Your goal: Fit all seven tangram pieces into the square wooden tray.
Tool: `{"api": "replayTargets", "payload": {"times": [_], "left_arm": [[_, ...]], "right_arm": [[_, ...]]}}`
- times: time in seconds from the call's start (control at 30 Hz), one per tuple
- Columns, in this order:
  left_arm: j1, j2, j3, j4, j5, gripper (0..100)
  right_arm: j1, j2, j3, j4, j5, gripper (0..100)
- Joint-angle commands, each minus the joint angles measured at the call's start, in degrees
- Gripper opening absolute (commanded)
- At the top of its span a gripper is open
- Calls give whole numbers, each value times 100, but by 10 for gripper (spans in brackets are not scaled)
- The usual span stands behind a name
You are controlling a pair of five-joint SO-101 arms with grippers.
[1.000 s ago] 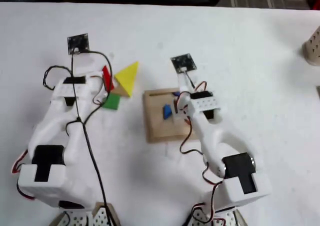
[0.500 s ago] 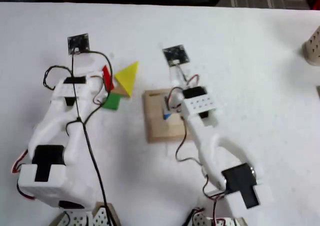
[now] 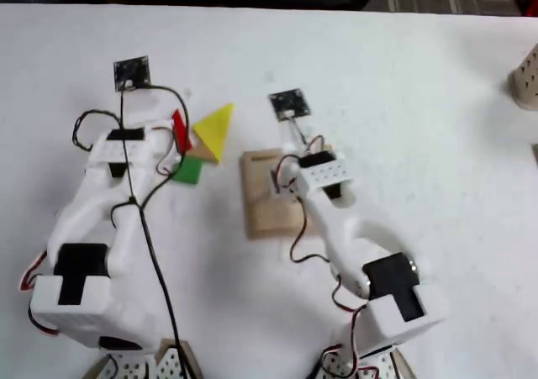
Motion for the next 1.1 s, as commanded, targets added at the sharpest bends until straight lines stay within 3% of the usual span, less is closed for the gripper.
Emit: {"api": "replayTargets", "payload": {"times": [0.0, 0.37, 1.07], "left_arm": [[75, -40, -167, -105, 18, 24], [75, -40, -167, -105, 18, 24], [259, -92, -149, -62, 18, 27]], "right_arm": [[224, -57, -18, 251, -18, 17], [462, -1174, 132, 963, -9, 17], [822, -1587, 835, -198, -62, 17]]}}
